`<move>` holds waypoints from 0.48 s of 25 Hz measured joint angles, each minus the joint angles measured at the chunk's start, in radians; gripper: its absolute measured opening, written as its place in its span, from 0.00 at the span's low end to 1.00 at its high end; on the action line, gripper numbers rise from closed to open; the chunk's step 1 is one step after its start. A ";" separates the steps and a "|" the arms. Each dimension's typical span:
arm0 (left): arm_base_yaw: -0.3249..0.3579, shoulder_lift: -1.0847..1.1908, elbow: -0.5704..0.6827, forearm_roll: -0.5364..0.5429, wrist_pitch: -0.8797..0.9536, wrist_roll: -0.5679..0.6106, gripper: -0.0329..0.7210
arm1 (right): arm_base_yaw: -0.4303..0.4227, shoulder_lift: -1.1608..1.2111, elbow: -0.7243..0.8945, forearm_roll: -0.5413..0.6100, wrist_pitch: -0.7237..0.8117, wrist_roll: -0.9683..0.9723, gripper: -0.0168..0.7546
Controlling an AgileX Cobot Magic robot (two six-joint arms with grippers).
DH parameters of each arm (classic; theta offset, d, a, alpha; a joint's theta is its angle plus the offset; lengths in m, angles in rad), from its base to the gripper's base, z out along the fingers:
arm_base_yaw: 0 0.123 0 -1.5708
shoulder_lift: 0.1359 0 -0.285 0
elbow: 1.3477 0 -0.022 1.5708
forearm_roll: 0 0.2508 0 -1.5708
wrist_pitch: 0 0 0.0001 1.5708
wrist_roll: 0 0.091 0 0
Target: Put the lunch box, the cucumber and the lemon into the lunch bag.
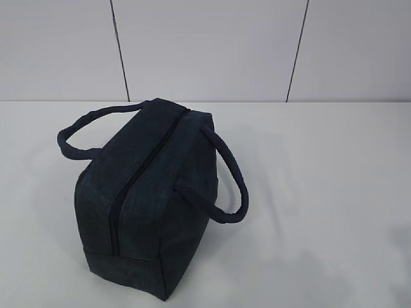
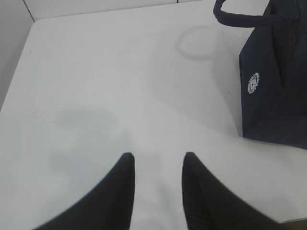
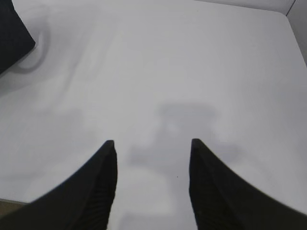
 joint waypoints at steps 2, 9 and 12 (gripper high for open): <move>0.000 0.000 0.000 0.000 0.000 0.000 0.36 | 0.000 0.000 0.000 0.000 0.000 0.000 0.48; 0.000 0.000 0.000 0.000 0.000 0.000 0.36 | 0.001 0.000 0.000 0.000 0.000 0.000 0.48; 0.000 0.000 0.000 0.000 0.000 0.000 0.36 | 0.001 0.000 0.000 0.000 0.000 0.000 0.48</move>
